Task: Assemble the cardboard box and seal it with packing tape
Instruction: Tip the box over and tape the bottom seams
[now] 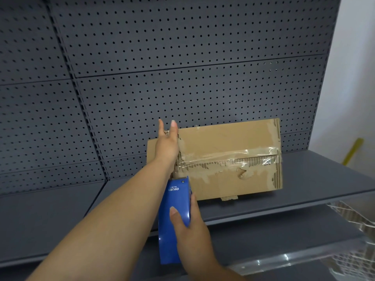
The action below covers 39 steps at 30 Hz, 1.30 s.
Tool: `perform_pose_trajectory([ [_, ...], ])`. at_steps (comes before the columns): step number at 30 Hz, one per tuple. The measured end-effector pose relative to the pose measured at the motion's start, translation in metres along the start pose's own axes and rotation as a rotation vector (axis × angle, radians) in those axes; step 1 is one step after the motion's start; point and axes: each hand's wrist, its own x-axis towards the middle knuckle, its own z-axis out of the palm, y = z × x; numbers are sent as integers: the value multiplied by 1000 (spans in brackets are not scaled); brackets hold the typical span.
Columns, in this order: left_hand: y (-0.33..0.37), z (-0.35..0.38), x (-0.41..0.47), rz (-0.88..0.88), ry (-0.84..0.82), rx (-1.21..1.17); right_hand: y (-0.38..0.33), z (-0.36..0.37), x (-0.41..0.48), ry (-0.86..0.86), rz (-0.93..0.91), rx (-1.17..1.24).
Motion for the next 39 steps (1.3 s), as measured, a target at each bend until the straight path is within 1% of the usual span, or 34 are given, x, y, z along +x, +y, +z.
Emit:
perform_pose_trajectory([
  [2, 3, -1, 1, 3, -15, -6, 8, 4, -4, 0, 24, 19],
  [6, 9, 0, 1, 1, -37, 41, 26, 6, -16, 0, 68, -30],
  [10, 3, 1, 8, 4, -42, 32, 26, 3, -7, -8, 88, -7],
  [13, -4, -4, 16, -60, -79, -18, 24, 5, 2, -23, 100, 36],
  [15, -8, -9, 16, -89, -143, -91, 25, 8, 6, -17, 114, 66],
  [18, -9, -16, 11, -141, -210, -295, 29, 11, 8, -9, 122, 79],
  [20, -12, -19, 8, -143, -234, -353, 31, 13, 8, -13, 128, 82],
  [22, -17, -23, 5, -106, -262, -327, 30, 14, 4, -10, 130, 89],
  [24, -22, -26, 2, -78, -286, -253, 27, 15, 1, 4, 127, 85],
  [30, -26, -22, 4, -23, -246, -118, 14, 21, -25, 3, 77, 33],
  [34, -28, -20, 7, -6, -259, -120, 13, 29, -32, -35, 65, 43],
  [39, -28, -20, 9, -10, -256, -124, 21, 18, -21, -52, 66, 34],
])
